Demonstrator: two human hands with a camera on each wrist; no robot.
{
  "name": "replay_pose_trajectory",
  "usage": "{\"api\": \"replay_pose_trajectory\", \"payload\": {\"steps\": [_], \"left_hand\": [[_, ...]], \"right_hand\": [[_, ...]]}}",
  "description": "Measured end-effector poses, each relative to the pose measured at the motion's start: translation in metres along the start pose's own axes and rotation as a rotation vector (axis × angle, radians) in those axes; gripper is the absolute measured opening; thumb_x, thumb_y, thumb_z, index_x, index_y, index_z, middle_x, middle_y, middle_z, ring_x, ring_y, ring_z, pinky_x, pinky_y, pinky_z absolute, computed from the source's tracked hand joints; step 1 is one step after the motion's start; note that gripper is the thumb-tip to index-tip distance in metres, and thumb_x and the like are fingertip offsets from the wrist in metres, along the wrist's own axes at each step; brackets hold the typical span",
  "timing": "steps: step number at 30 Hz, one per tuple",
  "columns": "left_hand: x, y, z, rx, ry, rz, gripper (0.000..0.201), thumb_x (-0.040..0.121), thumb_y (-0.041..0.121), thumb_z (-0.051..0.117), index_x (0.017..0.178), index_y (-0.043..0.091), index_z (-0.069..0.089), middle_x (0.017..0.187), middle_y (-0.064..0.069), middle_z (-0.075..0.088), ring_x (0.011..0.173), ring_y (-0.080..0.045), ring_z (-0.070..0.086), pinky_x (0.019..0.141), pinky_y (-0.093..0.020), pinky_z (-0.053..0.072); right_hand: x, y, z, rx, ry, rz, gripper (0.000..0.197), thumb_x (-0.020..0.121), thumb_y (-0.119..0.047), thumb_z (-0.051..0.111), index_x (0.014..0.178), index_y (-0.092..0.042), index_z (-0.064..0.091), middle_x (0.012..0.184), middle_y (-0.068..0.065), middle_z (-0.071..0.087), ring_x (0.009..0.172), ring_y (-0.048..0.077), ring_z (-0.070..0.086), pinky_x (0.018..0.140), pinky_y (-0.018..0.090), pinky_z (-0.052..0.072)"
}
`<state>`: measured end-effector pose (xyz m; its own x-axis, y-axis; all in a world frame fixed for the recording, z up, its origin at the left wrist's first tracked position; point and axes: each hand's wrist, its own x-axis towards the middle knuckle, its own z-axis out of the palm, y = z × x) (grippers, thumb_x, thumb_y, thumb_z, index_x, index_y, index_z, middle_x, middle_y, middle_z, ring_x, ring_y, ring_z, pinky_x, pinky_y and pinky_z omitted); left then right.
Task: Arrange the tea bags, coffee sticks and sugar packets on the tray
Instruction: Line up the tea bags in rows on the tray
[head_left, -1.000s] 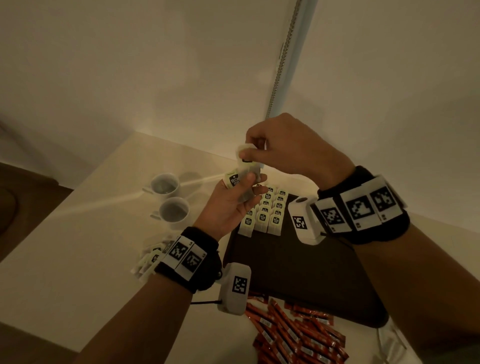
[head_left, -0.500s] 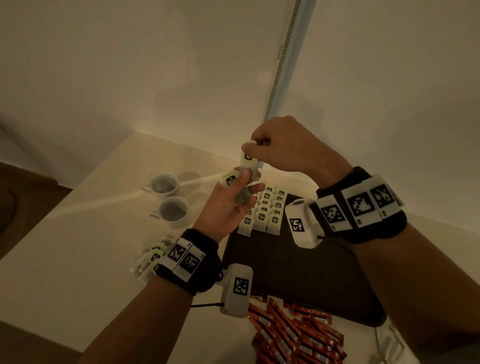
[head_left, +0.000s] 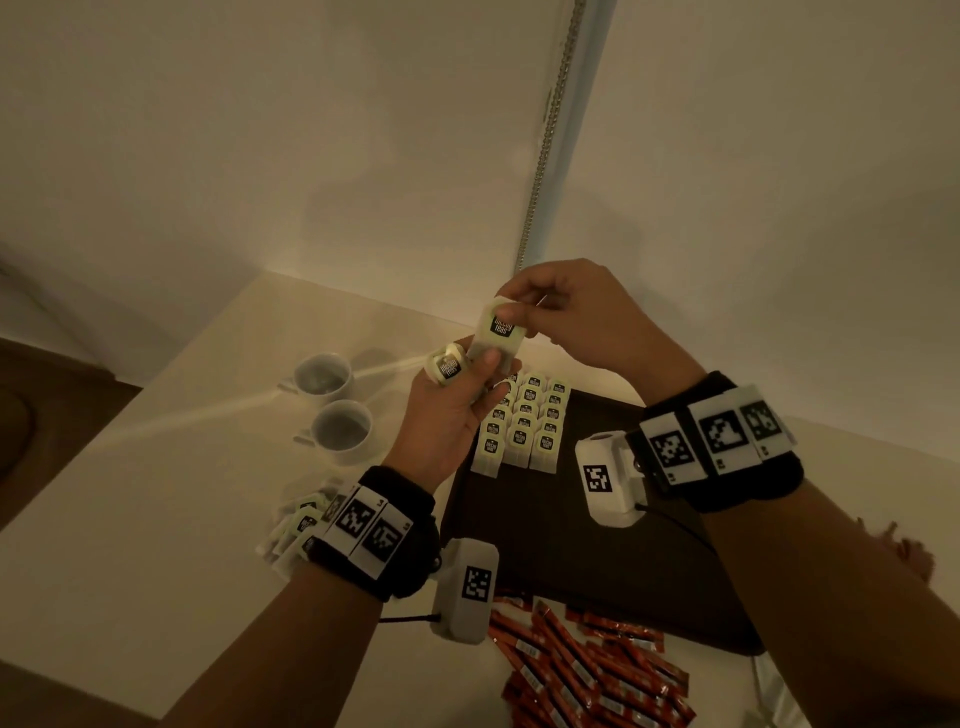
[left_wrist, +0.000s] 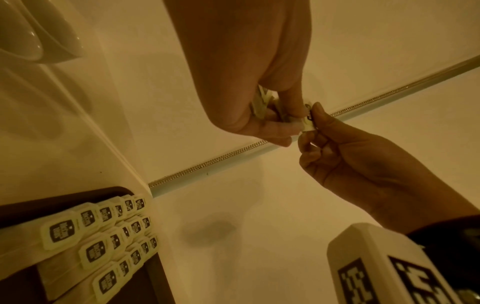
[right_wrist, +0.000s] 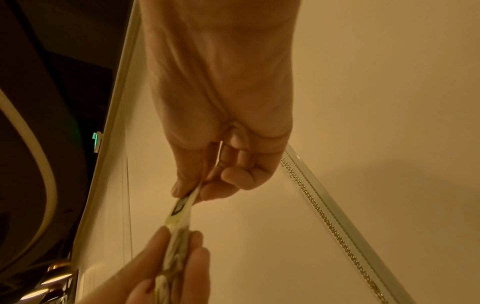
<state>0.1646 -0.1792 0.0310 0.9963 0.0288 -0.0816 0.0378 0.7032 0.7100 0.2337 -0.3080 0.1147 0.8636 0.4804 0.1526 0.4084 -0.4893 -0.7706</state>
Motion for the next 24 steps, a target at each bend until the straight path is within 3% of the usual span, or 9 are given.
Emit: {"api": "replay_pose_trajectory", "payload": {"steps": [3, 6, 11, 15, 19, 22, 24], "left_hand": [[0.000, -0.003, 0.001, -0.001, 0.013, -0.004, 0.018, 0.078, 0.016, 0.061, 0.095, 0.012, 0.061, 0.080, -0.002, 0.071, 0.078, -0.012, 0.070, 0.061, -0.016, 0.054], [0.002, -0.008, -0.001, 0.011, 0.010, -0.012, 0.018, 0.078, 0.017, 0.061, 0.095, 0.012, 0.061, 0.083, -0.002, 0.072, 0.078, -0.012, 0.070, 0.062, -0.017, 0.054], [0.003, -0.008, -0.021, 0.066, 0.100, -0.062, 0.035, 0.081, 0.038, 0.056, 0.104, 0.011, 0.061, 0.096, -0.004, 0.073, 0.082, -0.015, 0.070, 0.064, -0.020, 0.055], [0.006, 0.006, -0.040, -0.029, 0.206, -0.135, 0.048, 0.092, 0.053, 0.042, 0.098, 0.010, 0.061, 0.089, -0.006, 0.073, 0.077, -0.020, 0.071, 0.061, -0.023, 0.057], [0.010, 0.018, -0.044, -0.059, 0.204, -0.156, 0.058, 0.095, 0.059, 0.032, 0.102, 0.009, 0.062, 0.092, -0.009, 0.073, 0.082, -0.024, 0.071, 0.065, -0.026, 0.059], [0.012, 0.021, -0.044, -0.070, 0.204, -0.169, 0.061, 0.095, 0.060, 0.029, 0.103, 0.009, 0.062, 0.093, -0.010, 0.074, 0.085, -0.025, 0.071, 0.067, -0.027, 0.059], [0.013, 0.020, -0.044, -0.070, 0.210, -0.177, 0.060, 0.095, 0.059, 0.029, 0.103, 0.009, 0.062, 0.092, -0.010, 0.074, 0.083, -0.025, 0.071, 0.066, -0.027, 0.059]], "right_hand": [[-0.001, 0.002, 0.000, -0.024, 0.023, -0.011, 0.006, 0.080, -0.023, 0.073, 0.084, -0.022, 0.069, 0.072, -0.006, 0.065, 0.062, 0.003, 0.058, 0.066, 0.016, 0.048], [-0.003, 0.005, 0.000, -0.015, 0.051, -0.005, 0.009, 0.077, -0.024, 0.076, 0.081, -0.020, 0.068, 0.071, -0.004, 0.064, 0.063, 0.005, 0.058, 0.067, 0.019, 0.050], [-0.012, 0.026, -0.004, 0.119, 0.078, 0.068, 0.009, 0.078, -0.015, 0.074, 0.086, -0.015, 0.068, 0.069, -0.004, 0.064, 0.056, -0.001, 0.057, 0.054, 0.008, 0.041], [-0.030, 0.072, 0.008, -0.069, -0.056, 0.224, 0.012, 0.085, -0.016, 0.067, 0.097, -0.013, 0.067, 0.084, -0.007, 0.065, 0.067, -0.007, 0.059, 0.062, 0.007, 0.042], [-0.049, 0.126, 0.040, -0.249, -0.300, 0.398, 0.020, 0.090, -0.020, 0.060, 0.109, -0.013, 0.063, 0.107, -0.001, 0.063, 0.093, 0.007, 0.056, 0.071, 0.009, 0.040], [-0.057, 0.150, 0.062, -0.304, -0.444, 0.435, 0.020, 0.091, -0.022, 0.059, 0.107, -0.011, 0.063, 0.109, 0.002, 0.062, 0.095, 0.009, 0.054, 0.089, 0.024, 0.048], [-0.060, 0.159, 0.075, -0.296, -0.458, 0.448, 0.021, 0.090, -0.020, 0.060, 0.107, -0.009, 0.064, 0.111, 0.004, 0.062, 0.097, 0.009, 0.054, 0.087, 0.020, 0.044]]}}
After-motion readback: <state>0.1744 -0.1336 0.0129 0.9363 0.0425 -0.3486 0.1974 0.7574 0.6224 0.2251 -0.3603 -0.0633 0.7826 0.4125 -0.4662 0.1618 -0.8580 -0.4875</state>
